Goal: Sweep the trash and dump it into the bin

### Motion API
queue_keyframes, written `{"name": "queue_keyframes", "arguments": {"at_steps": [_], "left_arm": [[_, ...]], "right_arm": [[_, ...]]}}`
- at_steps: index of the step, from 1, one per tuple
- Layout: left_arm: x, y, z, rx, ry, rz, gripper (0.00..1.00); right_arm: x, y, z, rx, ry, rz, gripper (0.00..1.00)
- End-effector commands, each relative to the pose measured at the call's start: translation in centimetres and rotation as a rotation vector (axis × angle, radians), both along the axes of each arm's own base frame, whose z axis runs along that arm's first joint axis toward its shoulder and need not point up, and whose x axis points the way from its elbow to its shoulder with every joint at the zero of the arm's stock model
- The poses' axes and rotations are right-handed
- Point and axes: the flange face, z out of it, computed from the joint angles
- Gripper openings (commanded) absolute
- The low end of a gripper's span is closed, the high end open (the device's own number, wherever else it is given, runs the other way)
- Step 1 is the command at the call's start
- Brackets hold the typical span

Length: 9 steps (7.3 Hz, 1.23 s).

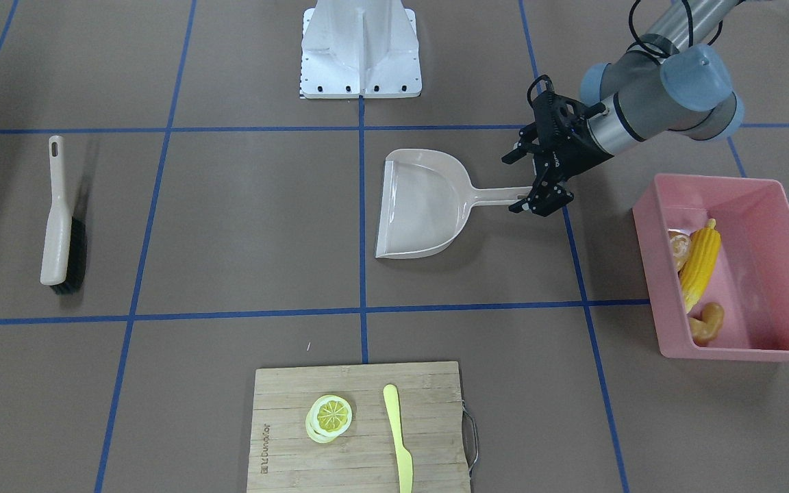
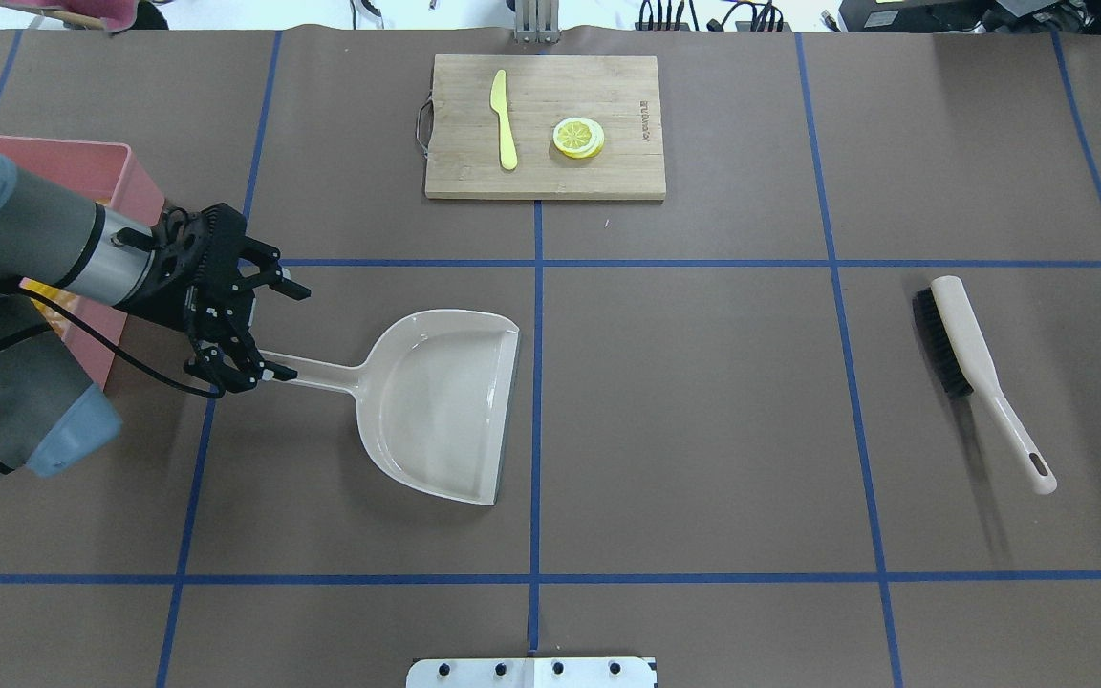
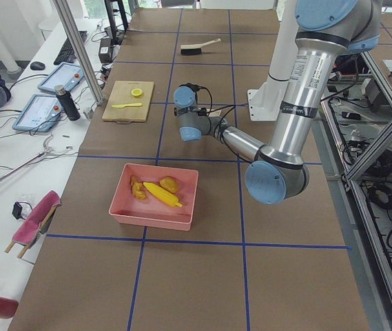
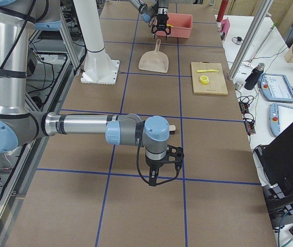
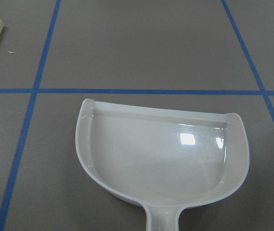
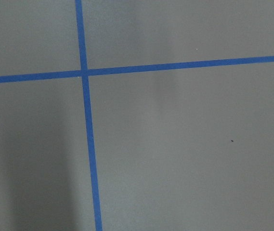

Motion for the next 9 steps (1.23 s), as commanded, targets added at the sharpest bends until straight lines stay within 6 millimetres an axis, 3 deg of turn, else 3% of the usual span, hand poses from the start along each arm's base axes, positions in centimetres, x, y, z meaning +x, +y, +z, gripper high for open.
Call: {"name": "queue_keyframes", "arguments": {"at_steps": [1, 3, 5, 6, 7, 8, 9], "left_arm": [[-2.8, -1.3, 2.6, -0.082, -0.047, -0.179, 0.99], [-6.6, -1.3, 3.5, -0.152, -0.059, -0.391, 1.00], [-12.6, -0.3, 6.1, -0.486, -0.016, -0.588, 1.00], [-17.2, -1.0, 9.7, -0.641, -0.043, -0.709, 1.00], [-21.7, -2.7, 11.9, -0.900, -0.080, -0.858, 1.00], [-24.9, -3.1, 12.7, -1.032, -0.058, -0.949, 0.99], [-29.3, -2.2, 15.9, -1.109, -0.095, -1.047, 0.99]], "right_arm": [[0.0, 0.0, 0.0, -0.007, -0.004, 0.008, 1.00], [0.1, 0.0, 0.1, -0.012, -0.006, 0.015, 1.00], [0.1, 0.0, 0.1, -0.012, -0.006, 0.015, 1.00], [0.1, 0.0, 0.1, -0.012, -0.006, 0.015, 1.00], [0.1, 0.0, 0.1, -0.012, -0.006, 0.015, 1.00], [0.1, 0.0, 0.1, -0.012, -0.006, 0.015, 1.00], [0.1, 0.0, 0.1, -0.012, -0.006, 0.015, 1.00]]}}
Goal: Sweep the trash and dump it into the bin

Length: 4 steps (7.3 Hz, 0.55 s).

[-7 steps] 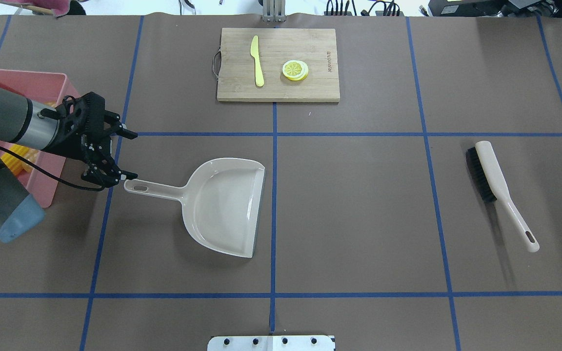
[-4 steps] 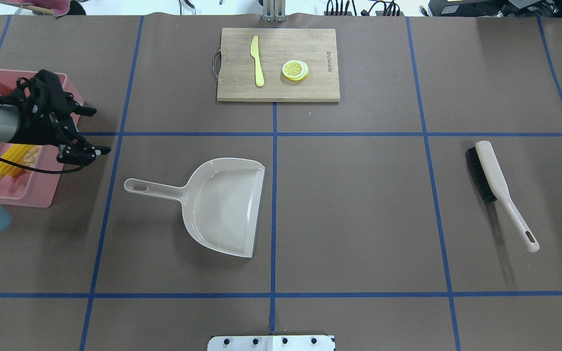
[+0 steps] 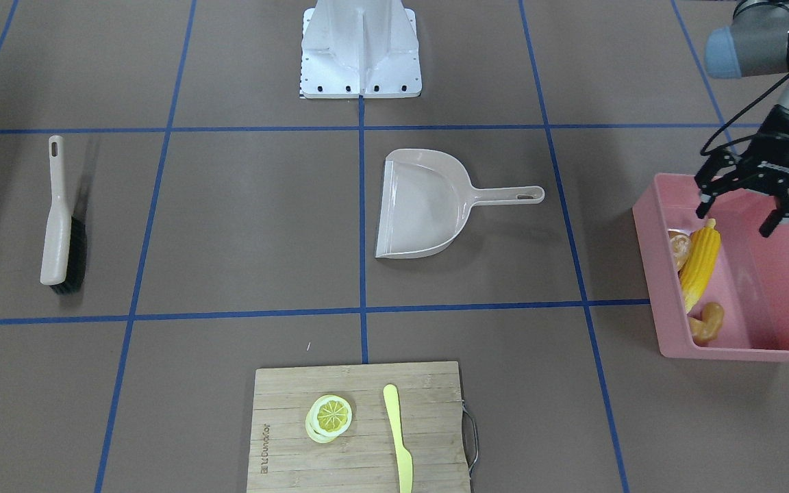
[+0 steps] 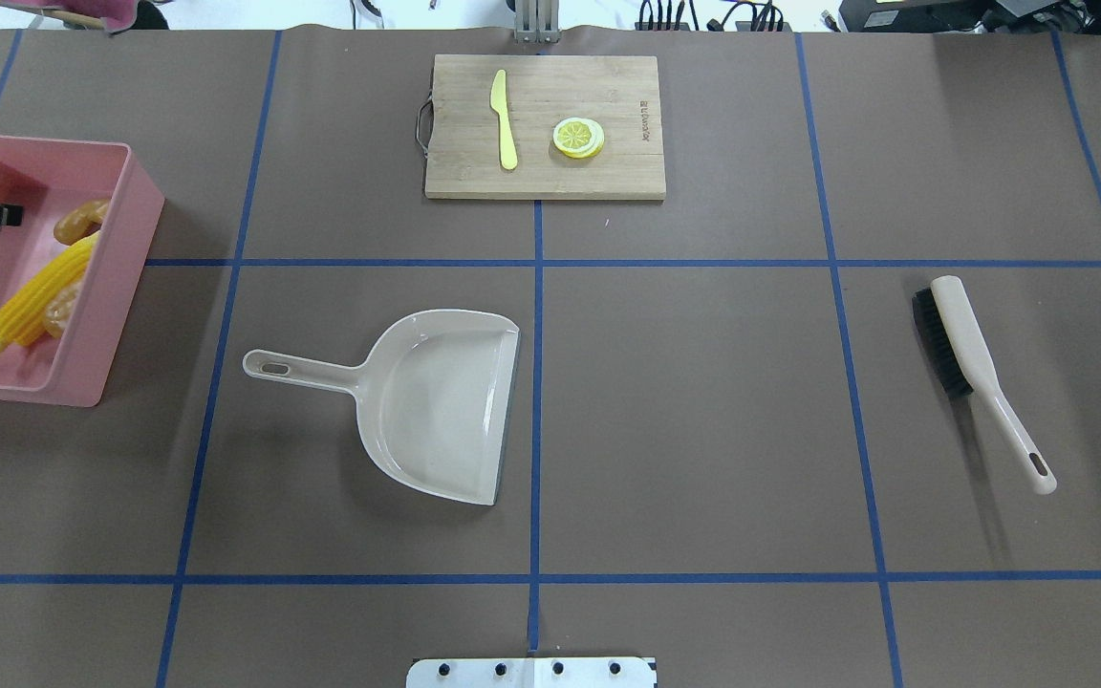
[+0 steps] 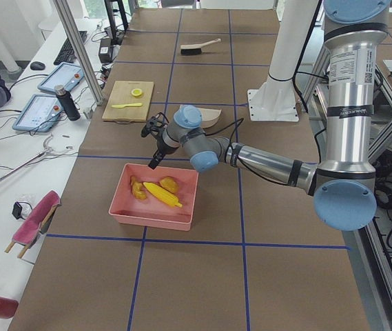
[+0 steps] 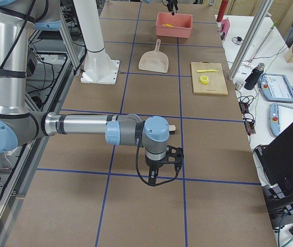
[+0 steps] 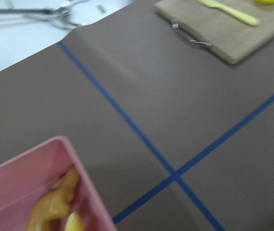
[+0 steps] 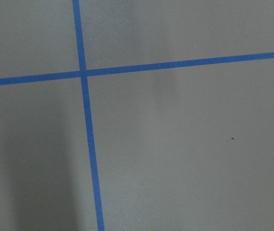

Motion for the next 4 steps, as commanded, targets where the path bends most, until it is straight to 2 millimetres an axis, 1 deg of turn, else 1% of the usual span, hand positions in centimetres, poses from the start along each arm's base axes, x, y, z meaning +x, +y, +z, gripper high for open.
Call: {"name": "queue_keyframes", "arguments": {"at_steps": [1, 2, 3, 4], "left_arm": [[-9.2, 0.7, 4.9, -0.261, -0.034, -0.201, 0.99], [-11.1, 1.3, 5.5, -0.332, 0.023, -0.187, 1.00], [-11.0, 3.5, 7.0, -0.406, 0.132, -0.091, 0.99], [-13.0, 4.8, 9.2, -0.467, 0.179, -0.105, 1.00]], "right_arm": [[-0.2, 0.0, 0.2, -0.002, -0.021, -0.004, 1.00], [-0.5, 0.1, 0.0, 0.001, -0.061, -0.007, 1.00], [-0.6, 0.1, -0.2, 0.004, -0.078, -0.008, 1.00], [-0.6, 0.1, -0.2, 0.005, -0.081, -0.009, 1.00]]}}
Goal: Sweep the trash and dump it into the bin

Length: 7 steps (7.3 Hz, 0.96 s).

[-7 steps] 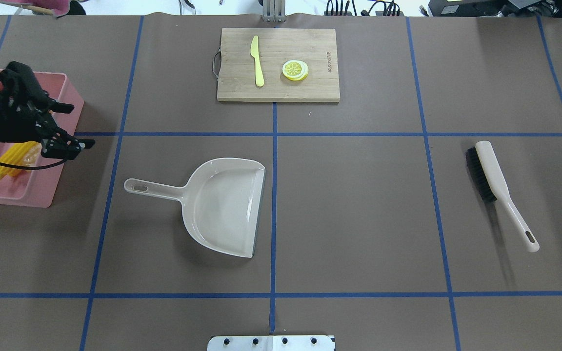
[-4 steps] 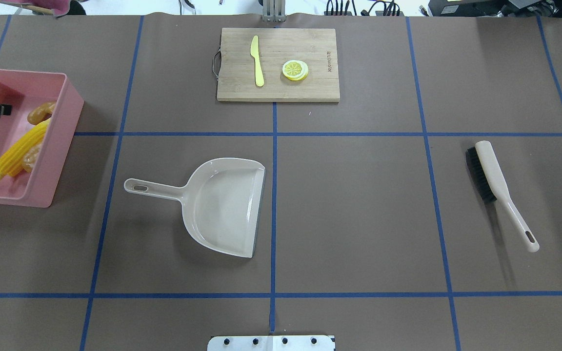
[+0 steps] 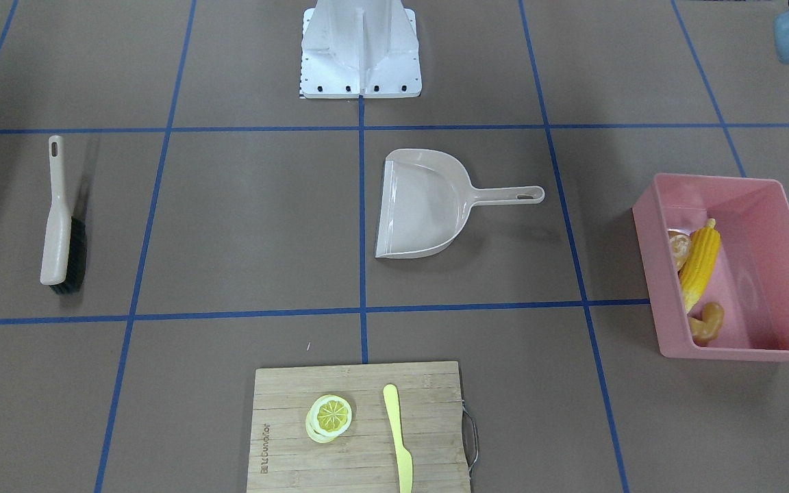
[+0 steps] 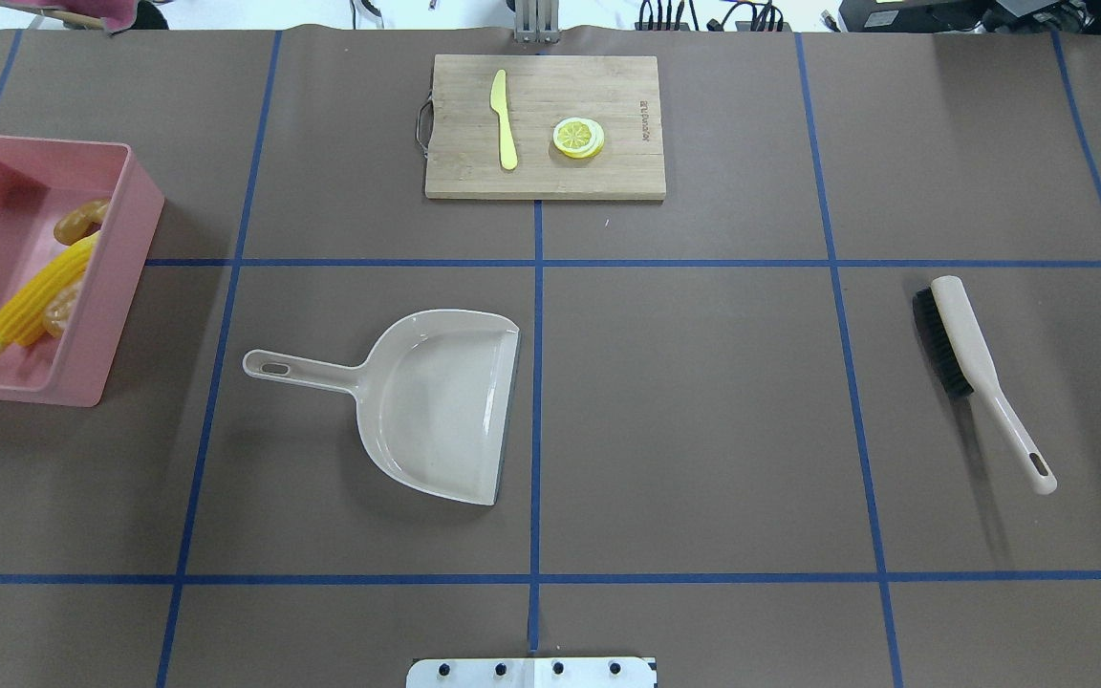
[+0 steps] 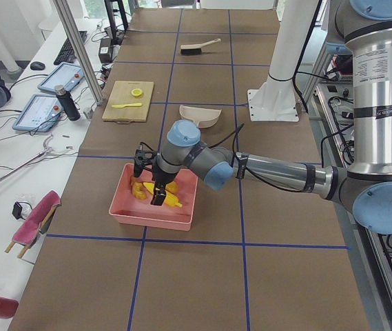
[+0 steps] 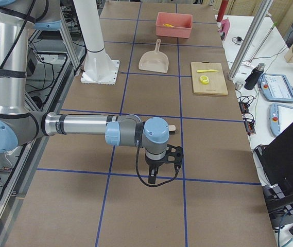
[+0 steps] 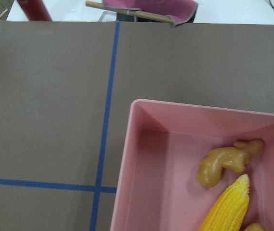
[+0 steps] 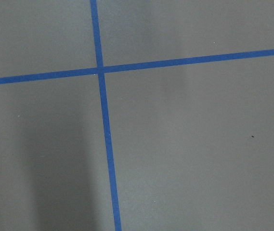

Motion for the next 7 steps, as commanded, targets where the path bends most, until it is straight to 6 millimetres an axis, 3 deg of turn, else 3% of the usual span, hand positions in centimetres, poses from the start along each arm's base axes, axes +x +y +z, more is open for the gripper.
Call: {"name": "queue_keyframes", "arguments": {"at_steps": [1, 4, 6, 7], "left_arm": [[-2.1, 2.7, 3.9, -0.104, 0.086, 0.000, 1.00], [-2.4, 6.2, 8.4, -0.100, 0.042, 0.099, 1.00], [-1.2, 4.9, 8.1, -0.225, 0.130, 0.194, 0.99], [-1.8, 4.9, 8.4, -0.156, 0.105, 0.268, 1.00]], "right_arm": [[-0.1, 0.0, -0.1, 0.003, -0.013, -0.003, 1.00], [-0.2, 0.0, -0.2, 0.034, -0.019, -0.034, 1.00], [-0.2, 0.0, -0.1, 0.033, -0.029, -0.035, 1.00], [-0.2, 0.0, 0.0, 0.029, -0.029, -0.035, 1.00]]}}
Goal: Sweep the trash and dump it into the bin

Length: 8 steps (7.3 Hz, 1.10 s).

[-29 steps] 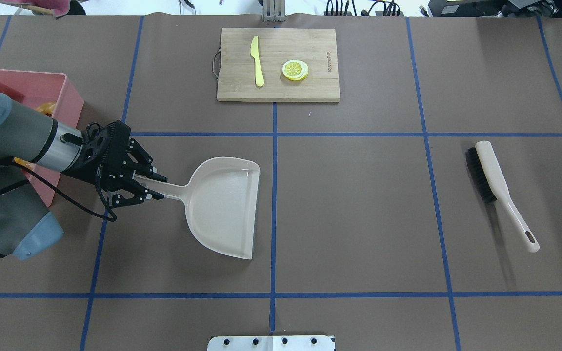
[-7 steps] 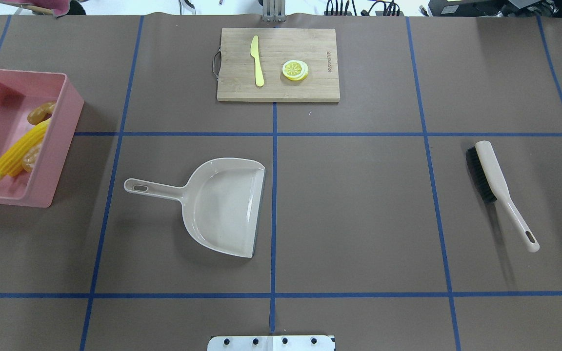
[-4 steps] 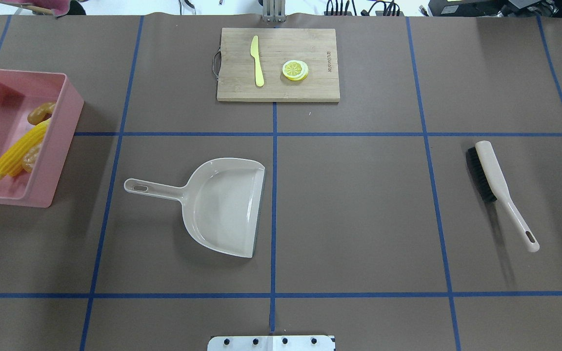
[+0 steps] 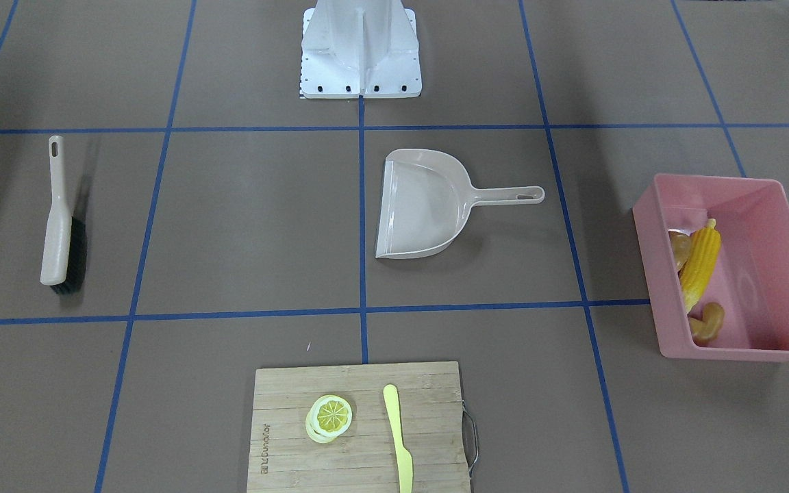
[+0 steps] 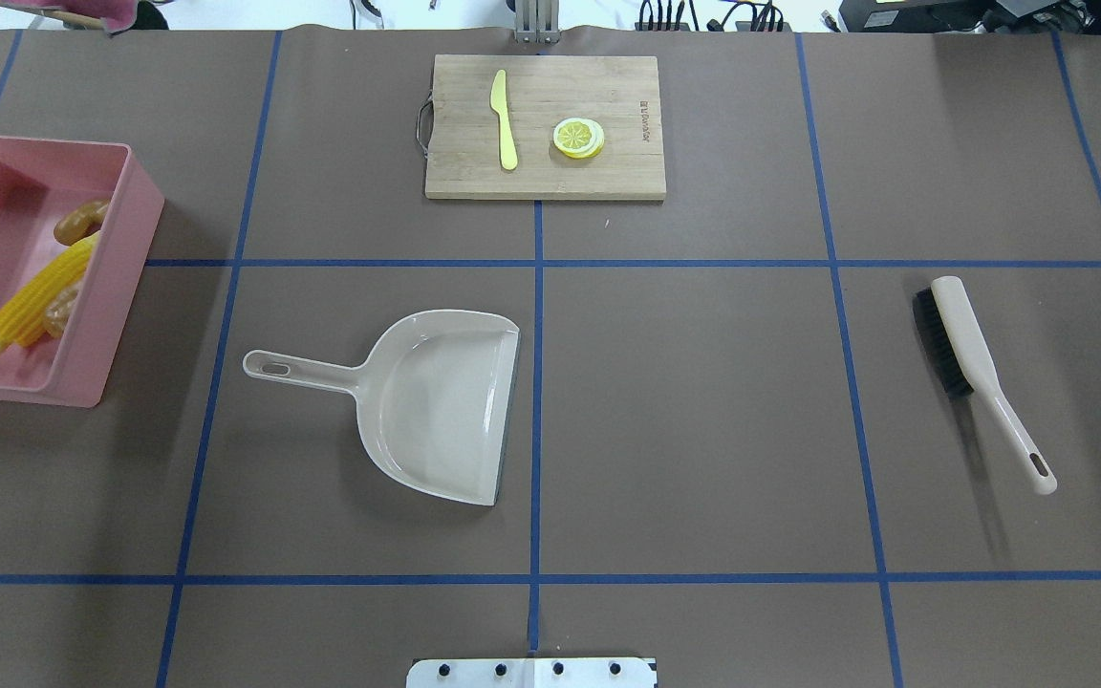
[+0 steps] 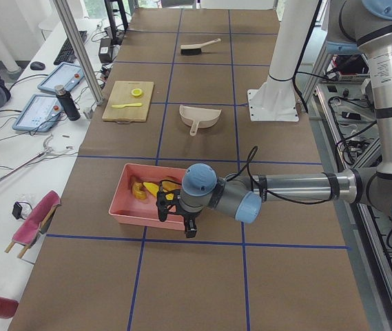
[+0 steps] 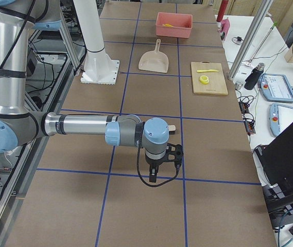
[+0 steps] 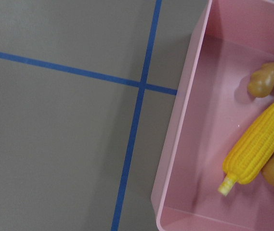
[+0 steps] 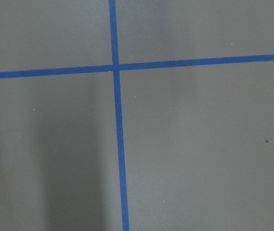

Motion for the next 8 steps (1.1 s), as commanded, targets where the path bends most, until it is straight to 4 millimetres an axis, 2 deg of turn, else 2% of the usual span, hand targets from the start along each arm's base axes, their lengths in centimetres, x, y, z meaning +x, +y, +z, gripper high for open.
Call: {"name": "queue_keyframes", "arguments": {"at_steps": [1, 4, 8], "left_arm": [[-1.8, 0.5, 0.8, 0.114, -0.003, 0.109, 1.00], [-3.0, 0.9, 2.1, 0.131, -0.128, 0.117, 1.00], [-3.3, 1.1, 2.2, 0.130, -0.130, 0.110, 1.00]], "right_arm": [[0.0, 0.0, 0.2, -0.002, -0.002, -0.002, 1.00], [0.0, 0.0, 0.2, -0.002, -0.002, -0.002, 1.00], [0.0, 0.0, 0.2, -0.002, -0.002, -0.002, 1.00]]}}
